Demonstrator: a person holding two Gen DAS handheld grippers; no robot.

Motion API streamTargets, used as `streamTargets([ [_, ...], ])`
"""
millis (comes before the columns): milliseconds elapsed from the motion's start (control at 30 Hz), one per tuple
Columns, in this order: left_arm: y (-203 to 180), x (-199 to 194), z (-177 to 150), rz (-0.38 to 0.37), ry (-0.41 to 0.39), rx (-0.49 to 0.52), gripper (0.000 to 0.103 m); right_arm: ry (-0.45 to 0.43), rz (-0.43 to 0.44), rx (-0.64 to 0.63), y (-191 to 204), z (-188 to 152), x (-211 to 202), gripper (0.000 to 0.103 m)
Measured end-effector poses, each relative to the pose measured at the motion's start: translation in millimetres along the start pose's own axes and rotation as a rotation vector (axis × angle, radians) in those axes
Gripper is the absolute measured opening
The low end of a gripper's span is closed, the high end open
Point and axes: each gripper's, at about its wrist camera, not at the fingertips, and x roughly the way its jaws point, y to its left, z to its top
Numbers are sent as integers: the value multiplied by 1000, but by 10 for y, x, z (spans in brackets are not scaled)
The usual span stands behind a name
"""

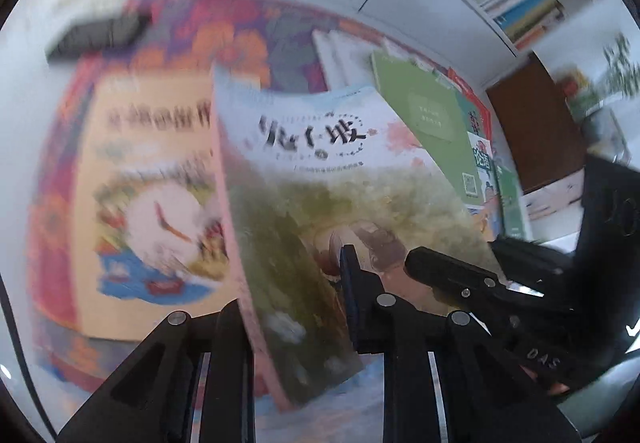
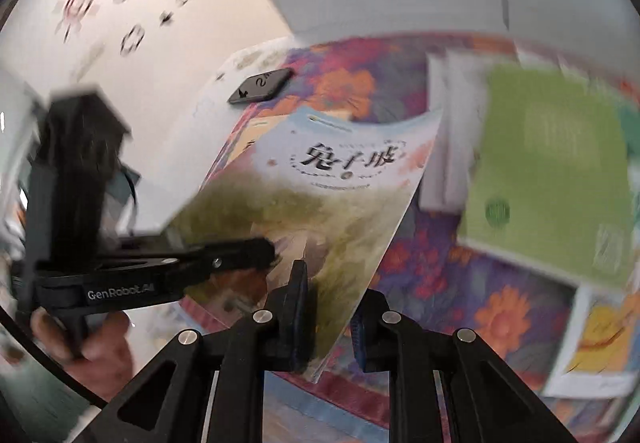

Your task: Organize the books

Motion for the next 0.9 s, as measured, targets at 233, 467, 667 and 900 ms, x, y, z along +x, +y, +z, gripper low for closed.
streamTargets([
  [233, 238, -644, 105, 41, -150, 19, 19, -92, 19, -120, 428, 294, -254, 19],
  [467, 724, -476, 117, 118, -139, -50, 20, -52, 20, -164, 831, 437, 212, 20],
  [667, 818, -170, 74, 167, -107, -31, 21, 6, -17, -124, 818, 340, 621, 20],
  [900, 1076, 3, -16, 214, -28, -107, 40, 59, -23, -41, 694, 264, 834, 21],
])
